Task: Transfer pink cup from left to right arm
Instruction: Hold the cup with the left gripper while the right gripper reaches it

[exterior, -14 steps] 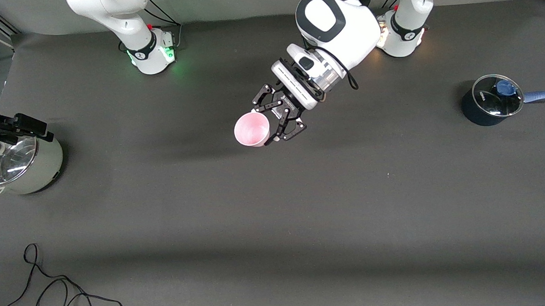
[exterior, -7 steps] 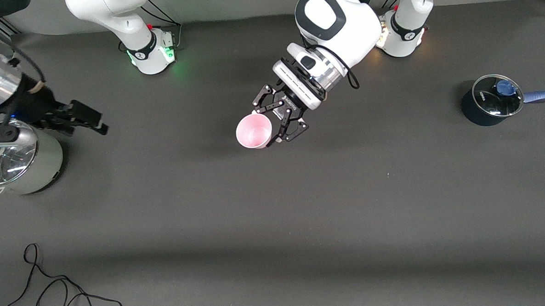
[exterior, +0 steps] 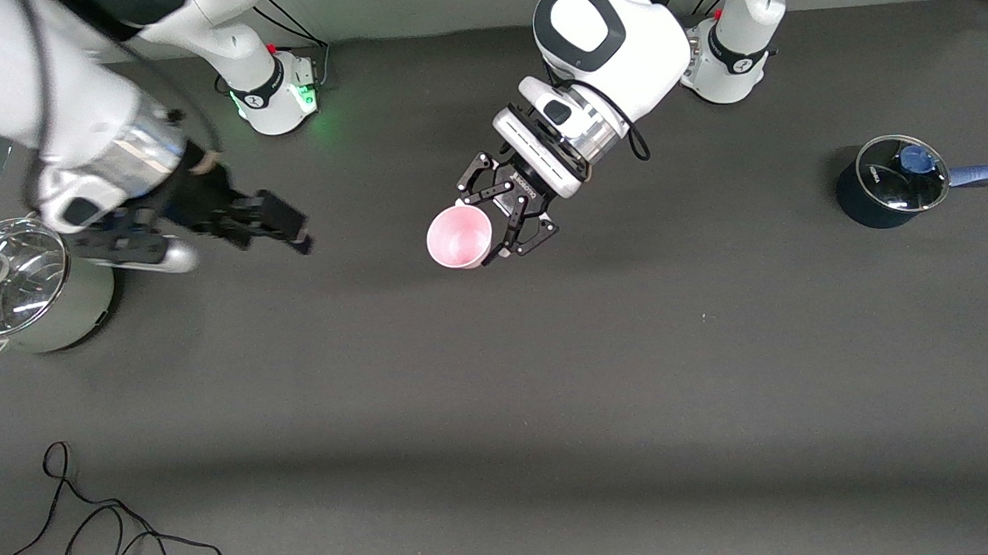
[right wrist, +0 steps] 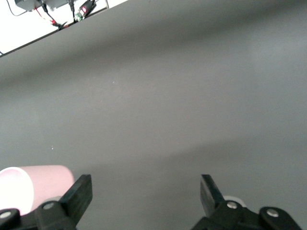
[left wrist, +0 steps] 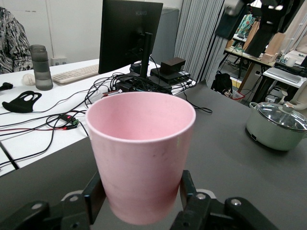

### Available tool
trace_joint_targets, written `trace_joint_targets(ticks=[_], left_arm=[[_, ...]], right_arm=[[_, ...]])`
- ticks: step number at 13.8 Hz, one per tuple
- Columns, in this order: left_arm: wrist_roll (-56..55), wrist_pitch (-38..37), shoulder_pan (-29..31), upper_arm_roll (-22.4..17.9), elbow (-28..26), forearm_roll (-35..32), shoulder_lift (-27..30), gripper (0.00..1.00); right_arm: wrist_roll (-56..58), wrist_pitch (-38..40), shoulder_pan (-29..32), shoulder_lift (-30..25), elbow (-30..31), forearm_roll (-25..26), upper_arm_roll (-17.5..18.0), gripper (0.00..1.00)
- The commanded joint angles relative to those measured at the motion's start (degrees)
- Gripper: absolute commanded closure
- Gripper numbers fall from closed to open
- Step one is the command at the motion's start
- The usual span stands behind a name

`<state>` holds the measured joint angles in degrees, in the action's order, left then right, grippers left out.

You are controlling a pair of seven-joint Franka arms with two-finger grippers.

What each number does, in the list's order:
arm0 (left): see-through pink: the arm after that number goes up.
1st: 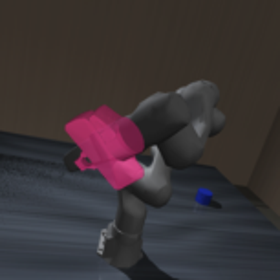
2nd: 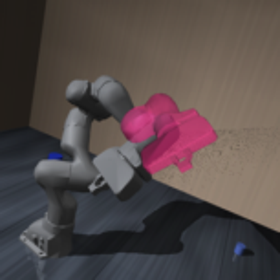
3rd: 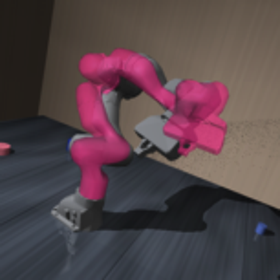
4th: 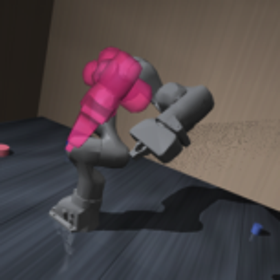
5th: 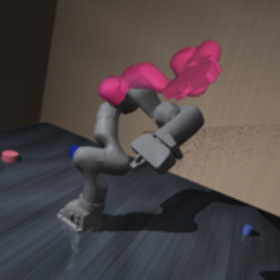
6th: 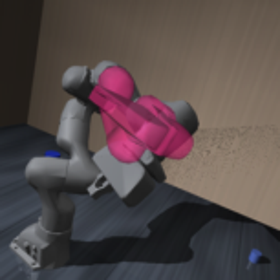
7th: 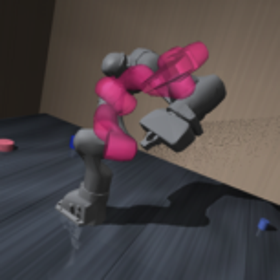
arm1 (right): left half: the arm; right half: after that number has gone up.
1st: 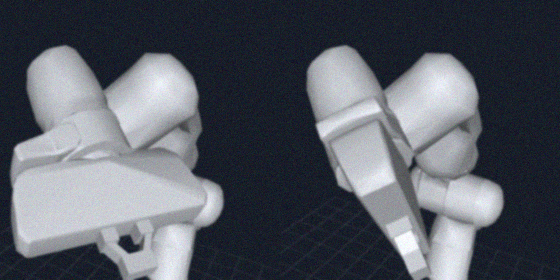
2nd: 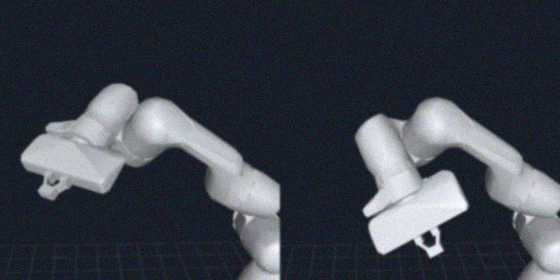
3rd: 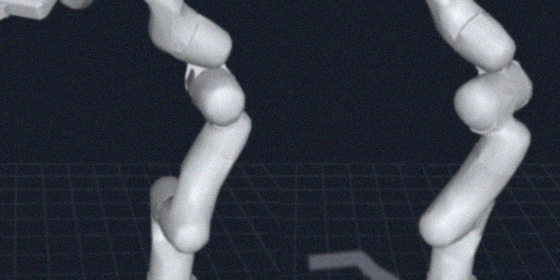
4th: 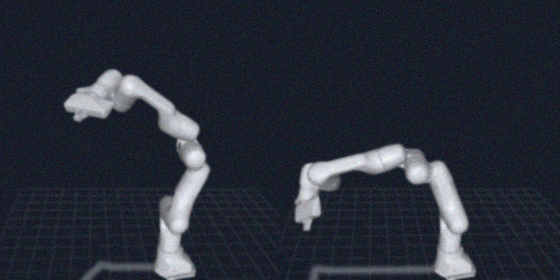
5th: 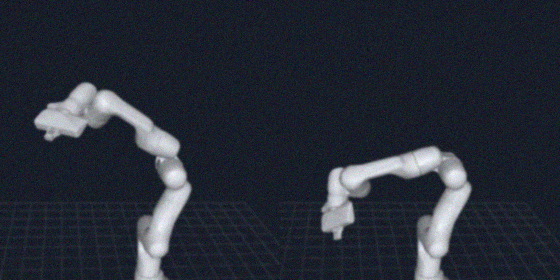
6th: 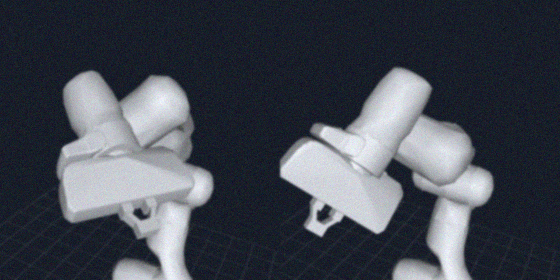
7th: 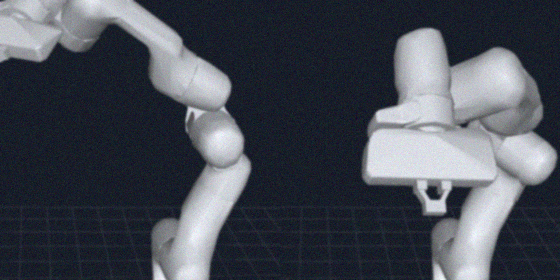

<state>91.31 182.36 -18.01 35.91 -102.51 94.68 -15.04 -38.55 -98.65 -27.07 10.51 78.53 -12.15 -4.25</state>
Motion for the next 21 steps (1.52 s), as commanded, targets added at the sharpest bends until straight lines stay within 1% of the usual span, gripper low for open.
trace_joint_targets(ticks=[1, 3, 6, 7, 13, 16, 19, 20, 21], left_arm=[[-0.7, 1.3, -1.1, -0.6, 1.3, 1.1, -0.2, 0.68], [-0.7, 1.3, -1.1, -0.6, 1.4, 1.1, -0.2, 0.68], [-0.7, 1.3, -1.1, -0.6, 1.4, 1.1, -0.3, 0.68], [-0.7, 1.3, -1.2, -0.6, 1.3, 1.1, -0.3, 0.68], [-0.7, 1.3, -1.2, -0.6, 1.3, 1.1, -0.3, 0.68], [-0.7, 1.3, -1.2, -0.6, 1.3, 1.1, -0.3, 0.68], [-0.7, 1.3, -1.2, -0.5, 1.3, 1.1, -0.3, 0.68], [-0.7, 1.3, -1.2, -0.6, 1.3, 1.1, -0.3, 0.68], [-0.7, 1.3, -1.2, -0.6, 1.3, 1.1, -0.3, 0.68]], right_arm=[[-5.0, 0.3, -3.3, 5.3, -6.7, -0.3, -0.8, 0.00], [-9.1, 0.4, -5.9, 7.3, -8.6, -0.2, -0.8, 0.00], [-14.4, 0.3, -9.9, 9.7, -10.8, 2.7, -0.8, 0.00], [-15.1, 0.3, -10.9, 9.9, -11.5, 2.8, -0.8, 0.00], [-15.3, 0.4, -11.1, 10.0, -12.4, 2.8, -0.8, 0.00], [-15.4, 0.3, -11.9, 12.2, -12.4, 4.2, -0.8, 0.00], [-15.4, 0.3, -12.0, 13.3, -12.4, 4.6, -0.8, 0.00], [-15.4, 0.2, -12.0, 13.5, -12.3, 4.6, -0.8, 0.02], [-15.3, 0.2, -12.1, 13.7, -12.3, 5.2, -0.8, 0.20]])
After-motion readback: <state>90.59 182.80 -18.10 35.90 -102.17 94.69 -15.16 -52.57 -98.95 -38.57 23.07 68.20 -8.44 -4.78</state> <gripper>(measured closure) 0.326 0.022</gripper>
